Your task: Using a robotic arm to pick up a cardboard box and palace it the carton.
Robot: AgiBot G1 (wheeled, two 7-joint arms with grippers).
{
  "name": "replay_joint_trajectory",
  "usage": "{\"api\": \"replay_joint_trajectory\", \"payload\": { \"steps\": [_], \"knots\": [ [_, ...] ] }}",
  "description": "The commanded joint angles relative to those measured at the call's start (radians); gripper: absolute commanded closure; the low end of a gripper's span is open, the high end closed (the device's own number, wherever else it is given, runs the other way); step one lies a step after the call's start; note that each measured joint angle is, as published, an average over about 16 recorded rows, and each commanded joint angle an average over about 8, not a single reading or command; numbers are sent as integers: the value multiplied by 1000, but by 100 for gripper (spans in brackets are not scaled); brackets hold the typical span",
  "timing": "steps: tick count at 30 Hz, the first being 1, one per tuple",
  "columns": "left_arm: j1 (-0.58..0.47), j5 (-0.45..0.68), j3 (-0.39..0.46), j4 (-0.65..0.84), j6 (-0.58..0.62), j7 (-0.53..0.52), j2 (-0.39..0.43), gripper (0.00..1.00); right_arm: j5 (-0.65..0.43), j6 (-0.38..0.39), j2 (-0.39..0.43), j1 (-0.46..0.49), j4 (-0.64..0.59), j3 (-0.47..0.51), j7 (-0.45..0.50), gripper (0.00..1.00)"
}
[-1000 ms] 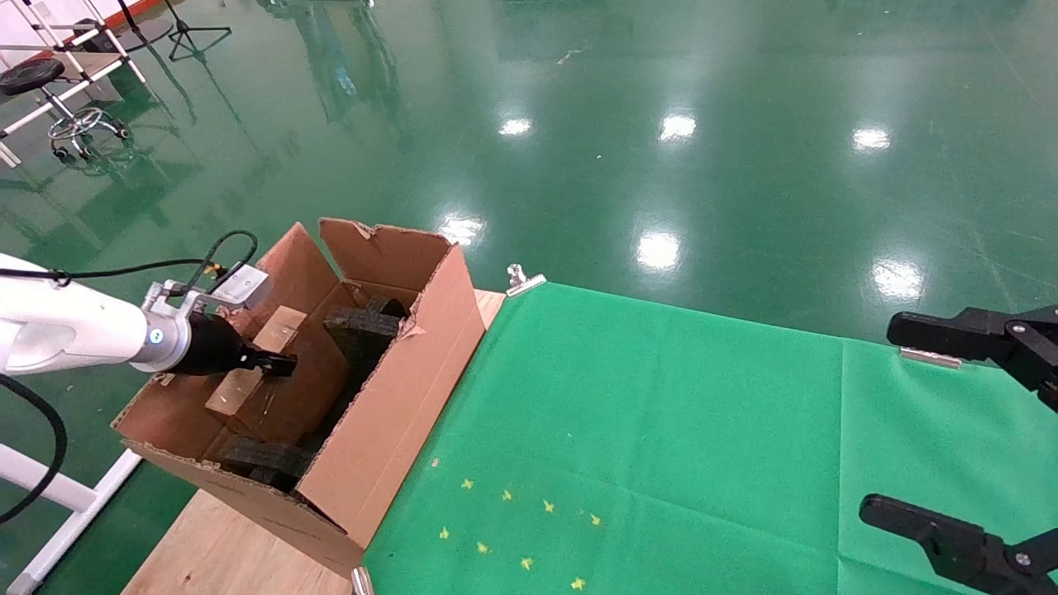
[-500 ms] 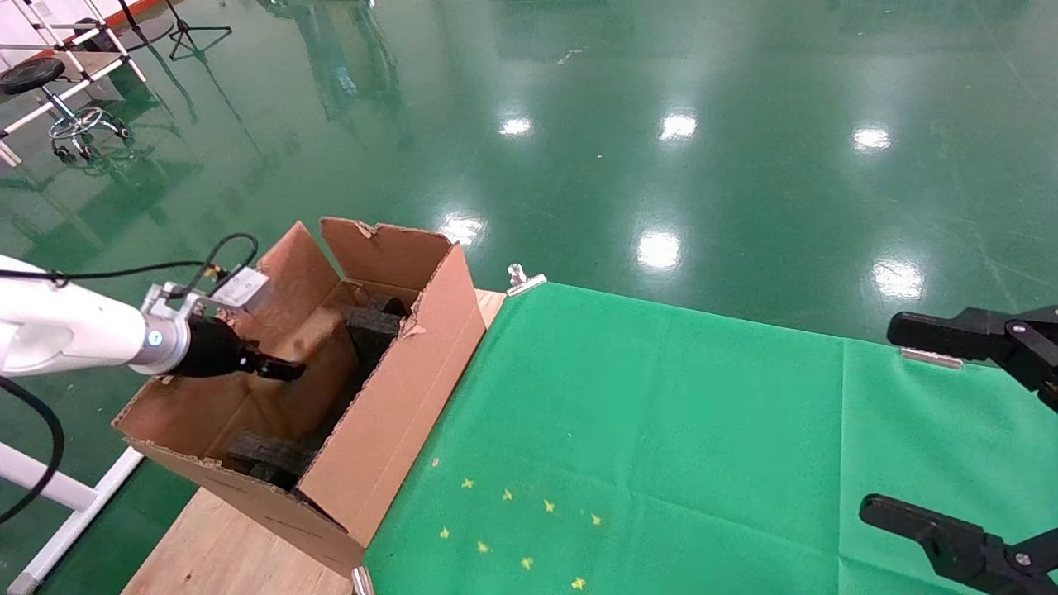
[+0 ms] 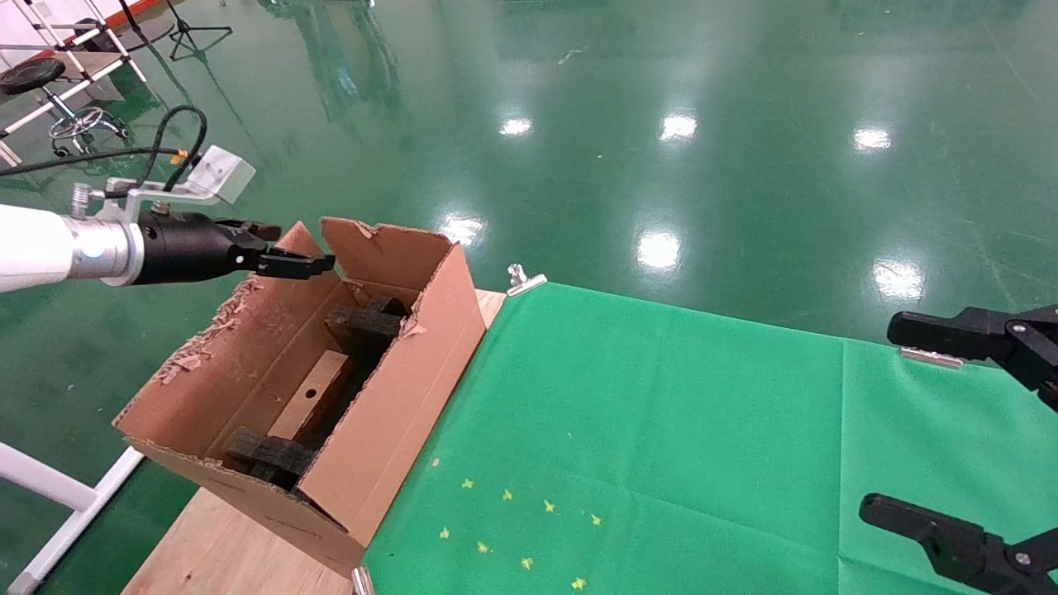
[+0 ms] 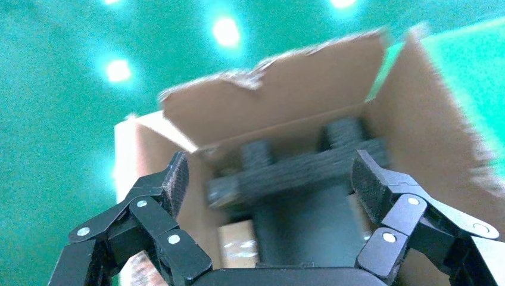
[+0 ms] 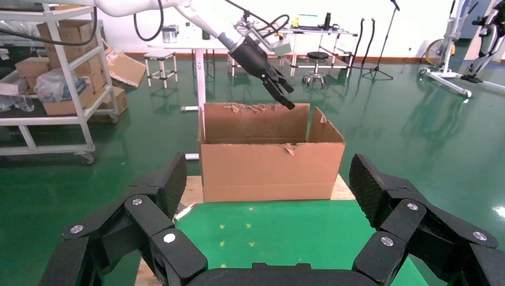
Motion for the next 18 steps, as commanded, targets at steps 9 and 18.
{"api": "replay_joint_trajectory", "payload": {
  "steps": [9, 18],
  "knots": [
    [-9, -19, -7, -79, 72, 19, -26, 0, 0, 0, 0, 0, 0, 0, 0, 0],
    [2, -30, -11, -71, 65, 16, -23, 0, 0, 0, 0, 0, 0, 0, 0, 0]
  ]
}}
